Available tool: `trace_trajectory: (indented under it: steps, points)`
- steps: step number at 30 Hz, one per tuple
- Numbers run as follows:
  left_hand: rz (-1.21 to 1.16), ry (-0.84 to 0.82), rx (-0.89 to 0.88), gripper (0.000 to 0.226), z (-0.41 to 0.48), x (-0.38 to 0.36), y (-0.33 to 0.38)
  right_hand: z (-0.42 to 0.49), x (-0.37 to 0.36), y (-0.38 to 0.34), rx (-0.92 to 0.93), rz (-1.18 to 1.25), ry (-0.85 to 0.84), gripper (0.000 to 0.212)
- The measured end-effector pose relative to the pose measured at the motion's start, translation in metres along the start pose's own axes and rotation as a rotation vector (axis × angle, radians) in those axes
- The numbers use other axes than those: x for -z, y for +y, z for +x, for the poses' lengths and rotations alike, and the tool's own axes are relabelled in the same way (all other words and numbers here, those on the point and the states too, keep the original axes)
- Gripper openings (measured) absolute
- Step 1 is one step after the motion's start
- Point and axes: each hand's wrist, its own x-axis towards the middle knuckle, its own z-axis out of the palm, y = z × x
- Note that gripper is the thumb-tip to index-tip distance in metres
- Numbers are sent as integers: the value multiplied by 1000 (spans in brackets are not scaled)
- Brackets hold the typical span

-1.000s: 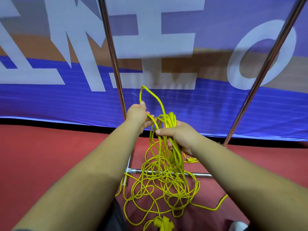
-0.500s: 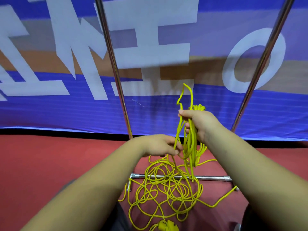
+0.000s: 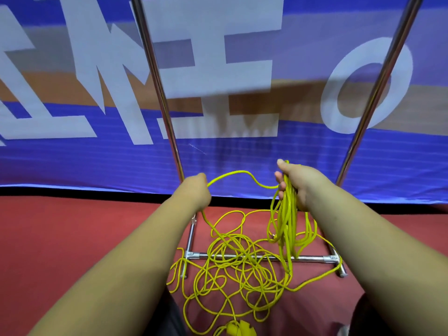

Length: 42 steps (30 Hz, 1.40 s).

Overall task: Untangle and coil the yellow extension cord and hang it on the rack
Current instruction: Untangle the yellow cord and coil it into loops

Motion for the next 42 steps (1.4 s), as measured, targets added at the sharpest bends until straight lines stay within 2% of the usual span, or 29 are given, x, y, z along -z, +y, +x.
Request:
trace_trajectory:
  steps: [3, 6, 8, 11, 16, 21, 25, 28, 30, 32, 37, 39, 42]
  points:
    - [96, -15, 28, 23, 4, 7, -2, 7, 4, -1, -22, 62, 42, 24]
    - [342, -216, -40, 33, 2, 9, 2, 10, 5, -2, -1, 67, 55, 23]
    - [383, -309, -141, 30, 3, 9, 3, 12, 8, -3, 21, 16, 58, 22]
    - [321, -364, -264, 22, 9, 6, -4, 17, 13, -3, 68, -92, 52, 21]
    - [211, -534, -372, 20, 5, 3, 1, 24, 18, 2, 143, -244, 31, 15]
    - [-55, -650, -579, 17, -3, 4, 14, 21, 11, 8, 103, -334, -127, 14]
    - [-144, -628, -654, 19, -2, 4, 20, 19, 0, 20, 8, -373, -238, 10]
    - [-247, -446, -681, 26, 3, 4, 24, 15, -8, 31, -59, -420, -316, 12]
    - [-365, -303, -639, 33, 3, 5, 25, 11, -12, 38, -102, -413, -372, 16]
    - [-435, -237, -582, 42, 6, 5, 23, 8, -17, 42, -137, -373, -441, 21]
    - [-549, -230, -506, 50, 12, 4, 14, -2, -22, 41, -142, -284, -542, 27]
    - [-563, -228, -483, 48, 14, 3, 10, -7, -23, 38, -102, -307, -577, 33]
    - [-525, -283, -427, 42, 21, -3, 3, -11, -24, 34, -24, -369, -559, 30]
